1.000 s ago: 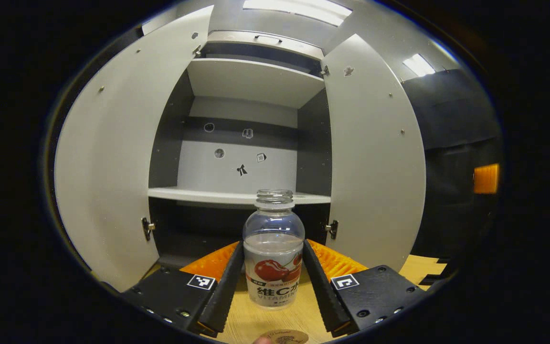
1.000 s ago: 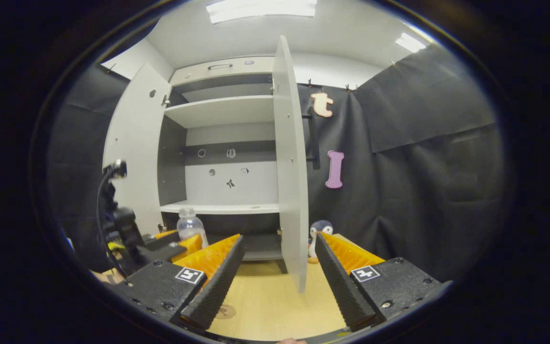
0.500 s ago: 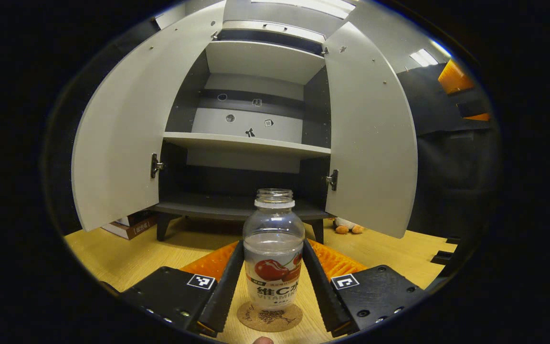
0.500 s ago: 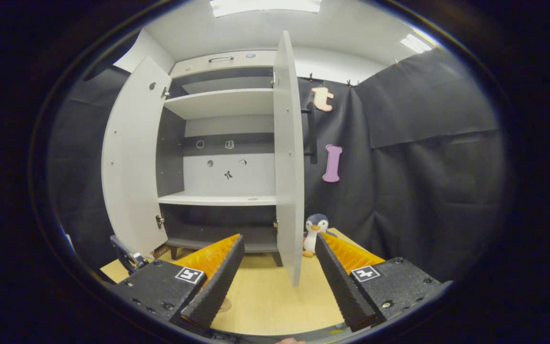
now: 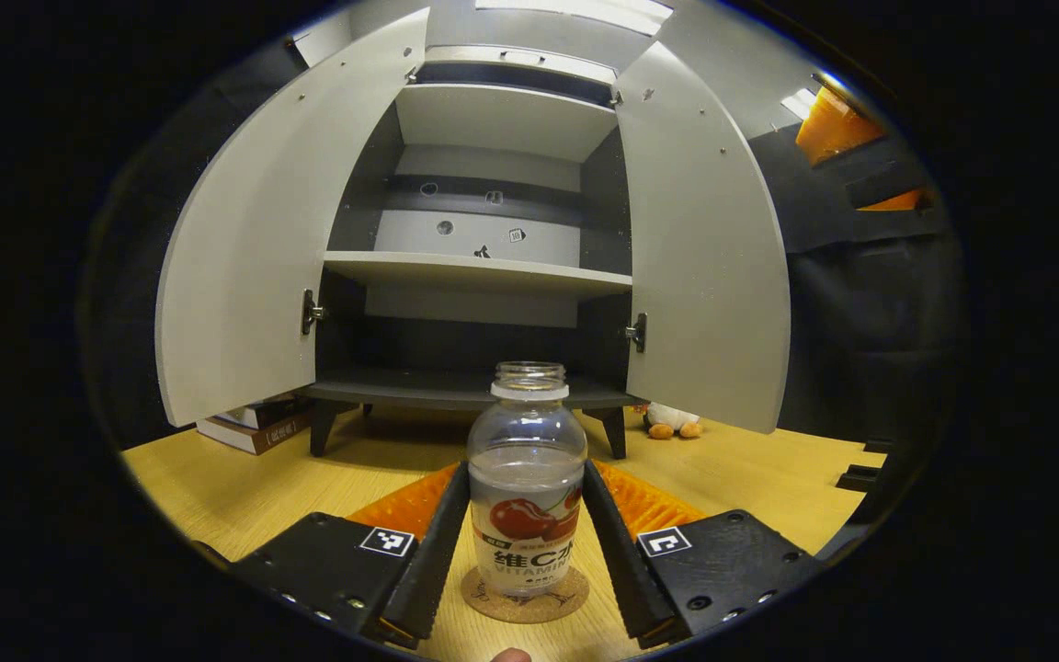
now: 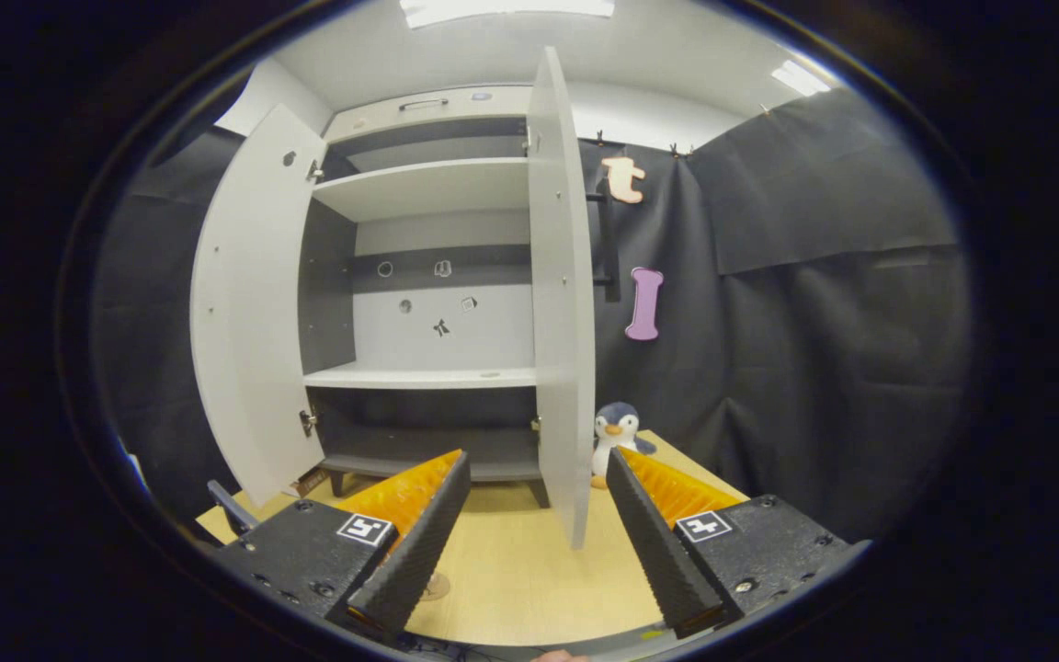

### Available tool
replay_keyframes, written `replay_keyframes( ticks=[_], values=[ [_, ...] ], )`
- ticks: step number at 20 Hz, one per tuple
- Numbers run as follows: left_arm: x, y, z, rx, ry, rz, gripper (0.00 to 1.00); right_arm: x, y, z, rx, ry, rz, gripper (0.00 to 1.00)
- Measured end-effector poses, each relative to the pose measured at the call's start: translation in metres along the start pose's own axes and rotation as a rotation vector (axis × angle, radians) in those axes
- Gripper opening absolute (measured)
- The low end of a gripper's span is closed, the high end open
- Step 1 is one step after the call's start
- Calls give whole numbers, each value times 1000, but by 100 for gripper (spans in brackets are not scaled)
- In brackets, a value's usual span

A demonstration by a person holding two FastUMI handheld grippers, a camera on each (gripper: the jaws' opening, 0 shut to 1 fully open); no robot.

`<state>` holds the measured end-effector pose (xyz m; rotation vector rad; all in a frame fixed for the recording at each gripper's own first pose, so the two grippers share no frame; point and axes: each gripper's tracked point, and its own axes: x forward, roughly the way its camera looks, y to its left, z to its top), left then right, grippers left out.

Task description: Grasp the bottle in the cabinet with the left hand and place it on the coaster, then close the right door with the right hand and the left door with the left hand.

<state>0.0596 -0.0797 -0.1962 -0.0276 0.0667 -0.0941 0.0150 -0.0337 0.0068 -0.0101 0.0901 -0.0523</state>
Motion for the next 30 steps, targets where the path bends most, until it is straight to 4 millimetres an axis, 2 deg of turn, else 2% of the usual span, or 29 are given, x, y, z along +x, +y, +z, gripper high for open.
replay_keyframes(
  ticks=[3,4,5,8,9,10,12,13,15,17,19,22,24,26,29,30],
  values=[
    [1,-2,1,-3,-3,-4,73,2,3,-1,9,4,11,94],
    [2,-2,0,-4,3,-9,74,3,4,-1,12,5,13,97],
    [1,-1,0,-8,7,-13,75,4,4,-2,12,5,14,94],
    [-1,-4,0,2,14,-26,78,5,5,-3,9,9,19,97],
    [-2,-5,0,10,18,-30,81,5,6,-3,9,10,21,97],
    [-3,-6,1,15,16,-37,88,5,6,-4,7,11,23,97],
    [-7,-7,8,17,10,-38,95,4,6,-4,3,12,22,97],
    [-10,-4,15,20,1,-31,96,4,6,-4,5,11,24,94],
    [-16,2,27,12,-19,-19,96,4,4,-4,14,8,24,97],
    [-20,8,51,-16,-39,-15,96,3,3,-4,18,3,24,97],
    [-26,17,83,-25,-47,-1,95,2,2,-1,14,-6,28,98],
    [-35,40,130,-44,-54,40,95,3,0,11,-4,-46,30,94],
    [-38,57,158,-31,-62,69,95,4,-1,20,-1,-75,36,97],
    [-42,77,179,-9,-59,113,94,7,-1,26,7,-96,43,97],
    [-46,98,197,4,-38,167,94,10,2,40,33,-110,73,98],
    [-49,103,200,7,-31,182,90,11,1,48,50,-117,86,98]
  ],
)
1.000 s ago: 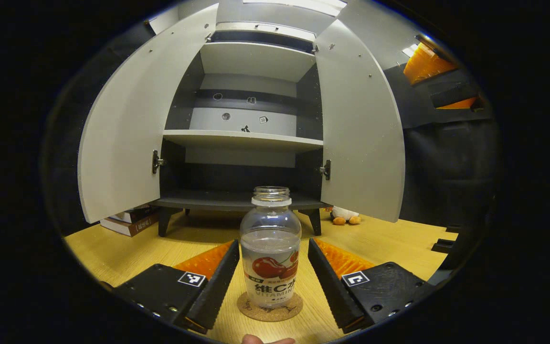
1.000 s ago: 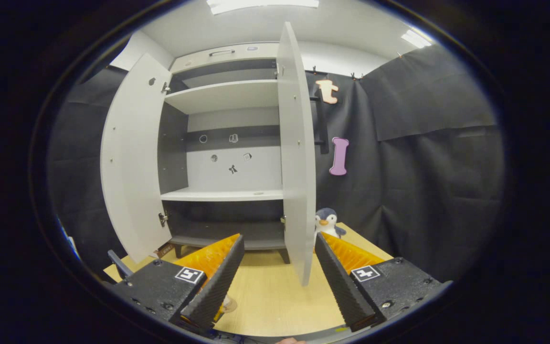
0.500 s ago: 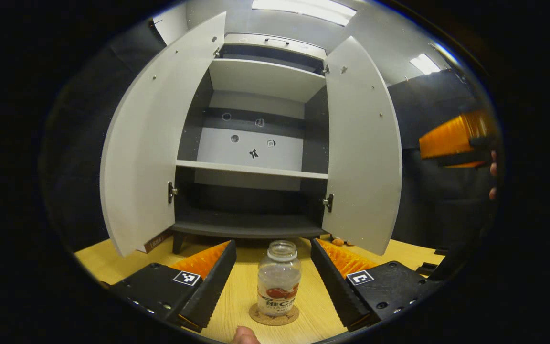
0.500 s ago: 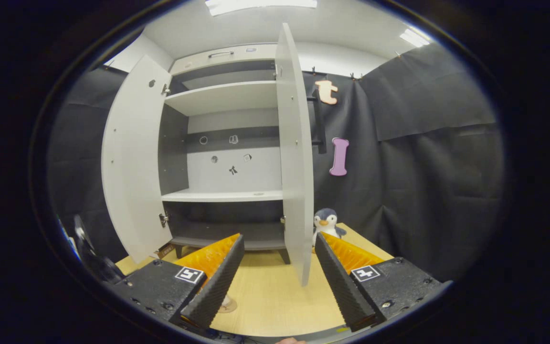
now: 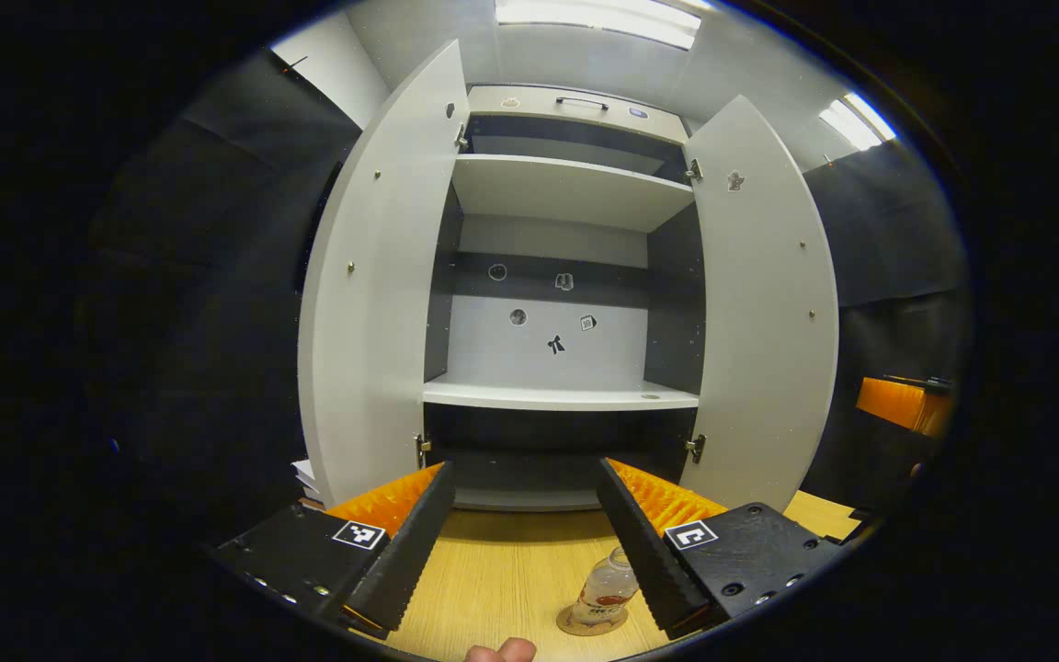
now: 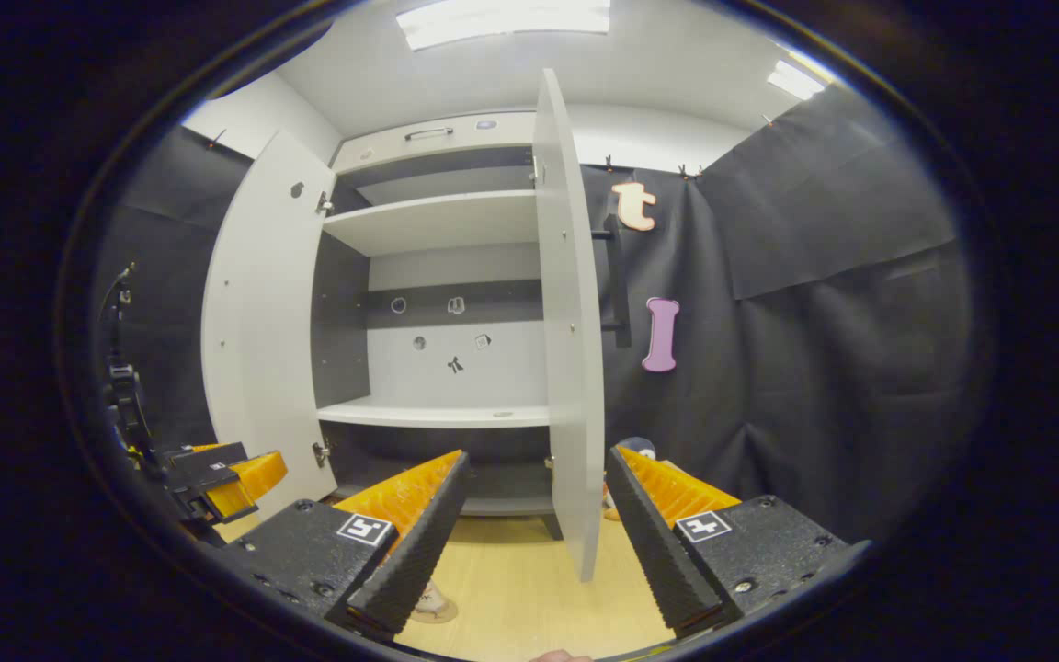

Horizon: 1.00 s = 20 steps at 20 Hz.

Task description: Grasp the bottle in the cabinet with the left hand and place it on the coaster, then close the right door with the right hand and the left door with the left hand.

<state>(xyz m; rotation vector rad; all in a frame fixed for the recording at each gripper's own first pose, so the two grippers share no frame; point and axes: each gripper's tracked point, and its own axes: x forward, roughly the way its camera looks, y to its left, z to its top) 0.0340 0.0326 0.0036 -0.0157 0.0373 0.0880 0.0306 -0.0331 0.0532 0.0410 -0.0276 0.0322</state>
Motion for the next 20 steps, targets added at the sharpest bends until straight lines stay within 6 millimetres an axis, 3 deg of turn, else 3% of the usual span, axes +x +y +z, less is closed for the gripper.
replay_keyframes(
  ticks=[3,7,10,11,13,16,19,20],
  values=[
    [-4,11,6,14,-19,37,94,6,-14,41,30,-59,9,97],
    [-14,7,-6,29,-6,29,94,19,-60,114,2,-162,-54,94],
    [-18,-3,-11,11,-1,8,99,48,-94,146,-53,-186,-74,96],
    [-19,-6,-12,8,-2,5,95,59,-107,156,-58,-201,-86,97],
    [-21,-5,-13,16,-5,14,94,86,-129,166,-60,-212,-95,96],
    [-22,1,-17,33,4,29,94,125,-145,157,-45,-152,-96,97],
    [-25,8,-22,28,21,55,90,141,-150,153,-36,-119,-92,97],
    [-27,11,-24,23,28,63,95,142,-147,155,-42,-134,-91,97]
  ],
)
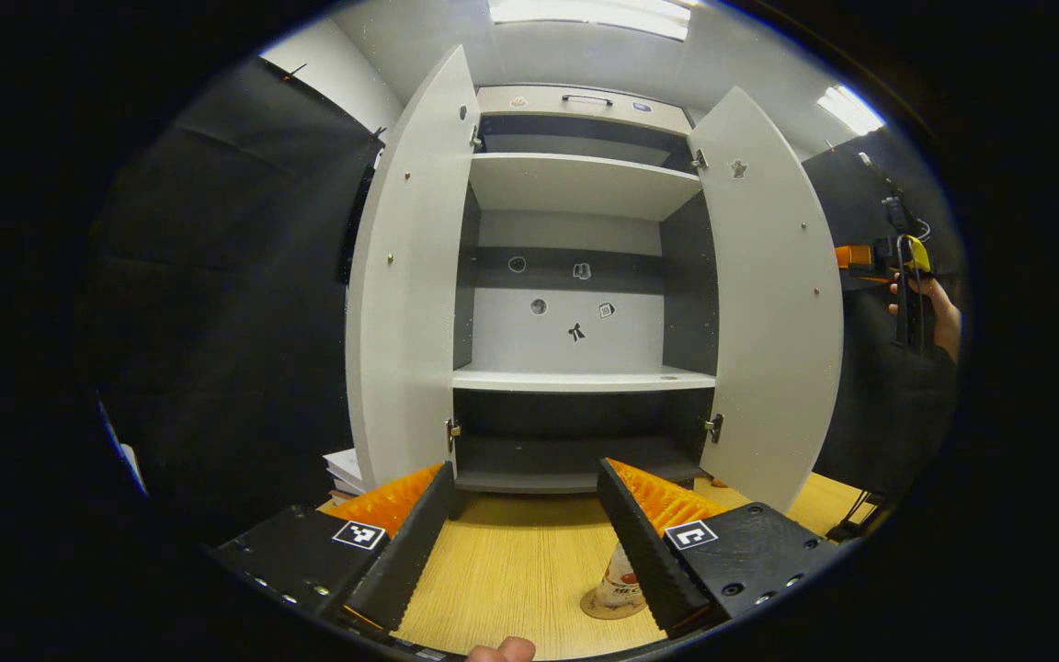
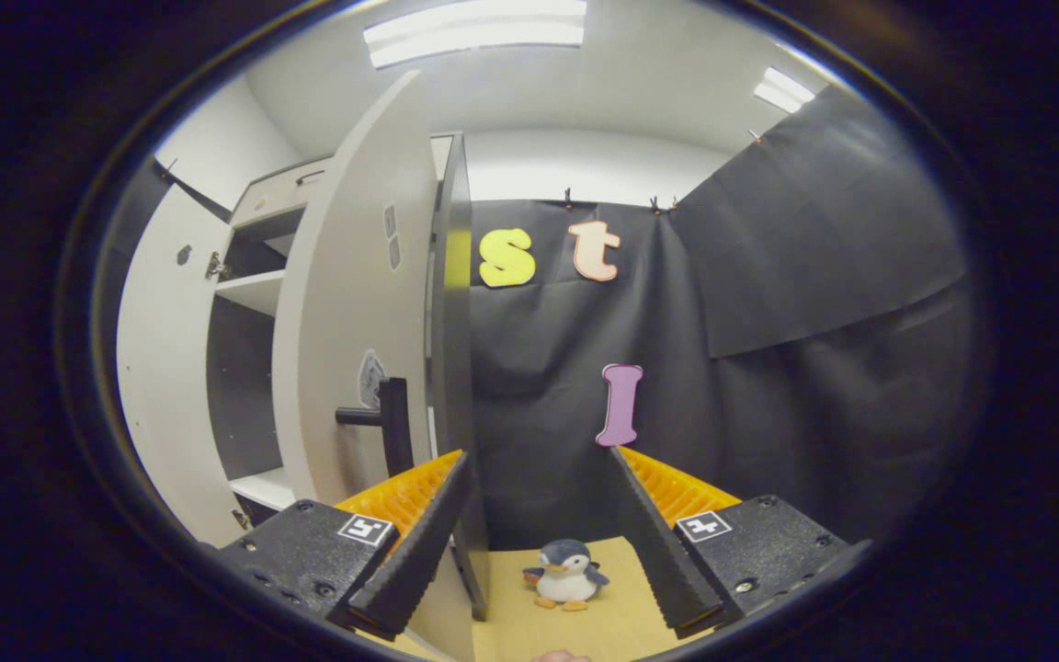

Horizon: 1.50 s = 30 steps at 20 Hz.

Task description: Grasp the bottle in the cabinet with the left hand and place it on the coaster, then close the right door with the right hand and the left door with the left hand.

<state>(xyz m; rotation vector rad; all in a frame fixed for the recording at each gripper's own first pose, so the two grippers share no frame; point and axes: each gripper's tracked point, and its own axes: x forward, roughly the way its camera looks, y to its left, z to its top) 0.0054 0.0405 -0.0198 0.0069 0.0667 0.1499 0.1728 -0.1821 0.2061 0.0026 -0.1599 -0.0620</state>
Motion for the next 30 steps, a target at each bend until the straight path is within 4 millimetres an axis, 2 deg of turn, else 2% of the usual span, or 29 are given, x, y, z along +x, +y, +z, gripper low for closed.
replay_keyframes(
  ticks=[1,2,3,4,8,12,17,18,19,20,21,23,25,26,27,30],
  values=[
    [-1,2,-4,-6,9,3,99,1,2,0,-3,-5,-3,96],
    [-2,3,-6,-9,18,6,94,0,5,-2,-2,-5,1,96],
    [-3,4,-7,-13,23,4,95,0,10,-2,3,-10,12,94],
    [-2,5,-8,-15,25,5,95,-1,14,-3,15,-8,25,97],
    [0,11,-4,-3,8,9,94,-8,35,-6,71,-5,63,95],
    [4,18,1,-14,-2,26,94,-13,93,-12,68,15,186,95],
    [0,25,0,-24,0,36,94,-1,154,-19,52,22,291,96],
    [-2,27,0,-20,-2,42,94,3,166,-24,51,34,314,90],
    [-3,30,-1,-18,-1,48,94,6,174,-26,46,38,318,96],
    [-4,32,-1,-18,0,54,94,9,177,-26,37,36,313,93],
    [-6,34,-1,-19,2,60,94,10,179,-25,29,33,311,98],
    [-8,37,1,-21,-3,67,94,5,180,-22,25,22,302,98],
    [-9,39,3,-21,-8,65,94,-8,180,-22,18,18,280,94],
    [-9,39,3,-18,-10,62,99,-15,178,-22,8,17,269,98],
    [-9,38,4,-15,-12,58,95,-24,178,-19,-3,8,266,94],
    [-7,33,6,-9,-15,39,94,-56,172,-19,-36,-11,245,98]
  ],
)
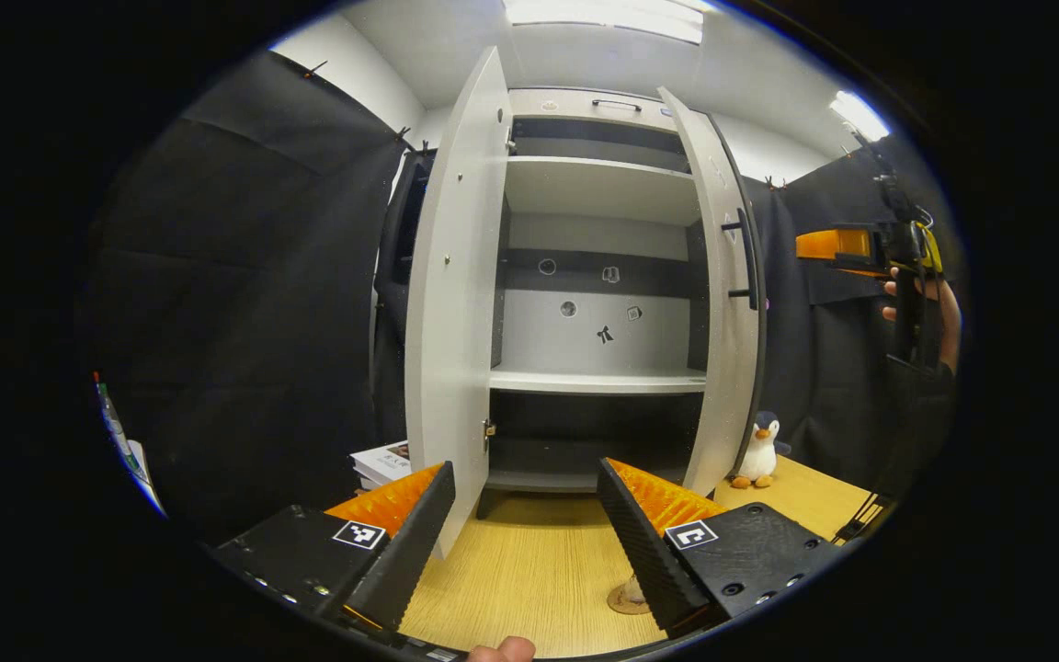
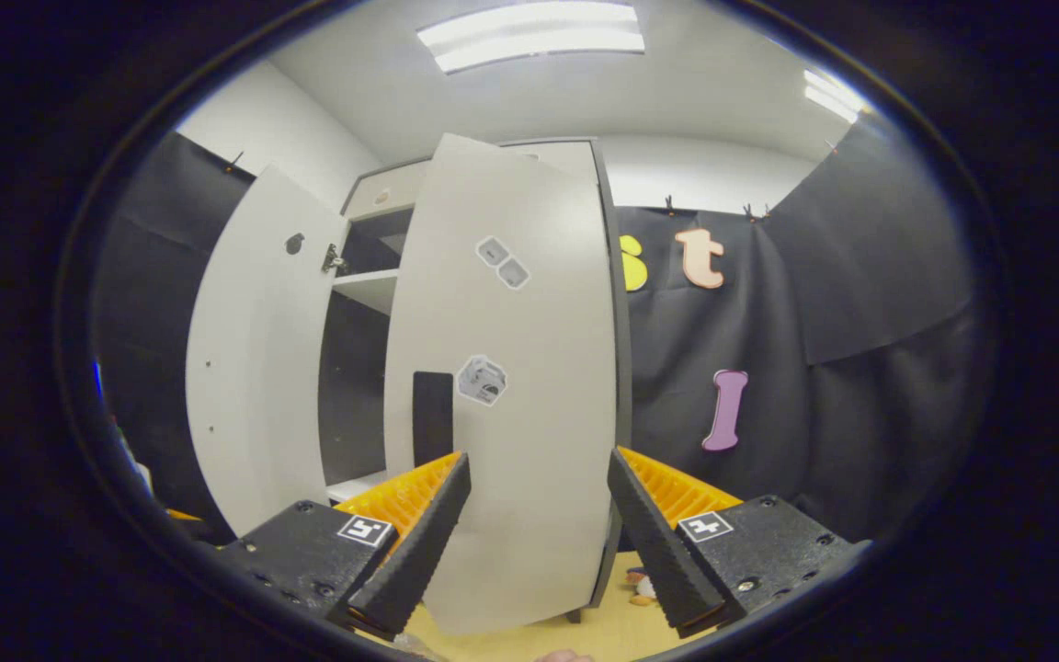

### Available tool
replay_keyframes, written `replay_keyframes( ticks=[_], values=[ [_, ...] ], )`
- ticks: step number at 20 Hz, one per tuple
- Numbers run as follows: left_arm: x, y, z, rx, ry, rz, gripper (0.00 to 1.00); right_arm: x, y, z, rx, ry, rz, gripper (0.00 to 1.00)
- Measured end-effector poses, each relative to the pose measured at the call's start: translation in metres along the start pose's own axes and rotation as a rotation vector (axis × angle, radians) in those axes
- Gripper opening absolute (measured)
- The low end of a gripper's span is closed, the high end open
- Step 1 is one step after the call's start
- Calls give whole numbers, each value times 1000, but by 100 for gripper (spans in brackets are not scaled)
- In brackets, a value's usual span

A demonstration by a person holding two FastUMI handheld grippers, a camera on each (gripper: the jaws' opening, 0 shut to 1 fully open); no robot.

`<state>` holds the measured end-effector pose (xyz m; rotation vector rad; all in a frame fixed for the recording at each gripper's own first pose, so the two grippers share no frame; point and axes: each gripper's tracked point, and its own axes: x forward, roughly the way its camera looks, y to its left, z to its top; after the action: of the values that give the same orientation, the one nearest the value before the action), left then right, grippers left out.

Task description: Grasp the bottle in the cabinet with the left hand and place it on the coaster, then close the right door with the right hand and the left door with the left hand.

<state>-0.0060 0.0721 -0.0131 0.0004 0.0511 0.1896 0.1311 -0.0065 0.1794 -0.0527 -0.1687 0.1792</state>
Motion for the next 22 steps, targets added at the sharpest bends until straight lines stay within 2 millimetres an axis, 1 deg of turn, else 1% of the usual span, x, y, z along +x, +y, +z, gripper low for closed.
replay_keyframes(
  ticks=[2,5,7,8,11,12,13,14,15,16,18,20,21,22],
  values=[
    [1,-5,2,3,-7,-12,94,-23,4,-6,1,-6,-12,98],
    [0,-14,4,-7,-9,-37,95,-54,10,-25,-4,17,-30,98],
    [-2,-20,5,-9,-10,-55,95,-71,15,-36,-2,26,-38,98],
    [-4,-24,5,-8,-10,-64,98,-77,16,-42,-2,33,-43,98],
    [-6,-31,6,-2,-13,-80,99,-98,18,-67,19,59,-74,98],
    [-9,-34,6,-5,-15,-87,94,-105,20,-76,30,71,-77,98],
    [-9,-37,6,-9,-14,-93,94,-111,22,-86,39,83,-82,98],
    [-10,-40,5,-12,-11,-100,95,-118,20,-97,49,101,-100,98],
    [-11,-42,6,-13,-10,-103,99,-125,19,-106,63,112,-113,98],
    [-12,-43,7,-13,-11,-106,94,-129,21,-113,75,117,-115,98],
    [-12,-47,7,-18,-13,-119,94,-139,22,-126,90,128,-120,98],
    [-13,-50,6,-28,-12,-129,95,-146,23,-132,90,129,-119,98],
    [-13,-51,9,-34,-11,-131,99,-148,23,-133,90,130,-121,98],
    [-14,-52,12,-45,-16,-135,95,-149,25,-134,91,129,-117,98]
  ],
)
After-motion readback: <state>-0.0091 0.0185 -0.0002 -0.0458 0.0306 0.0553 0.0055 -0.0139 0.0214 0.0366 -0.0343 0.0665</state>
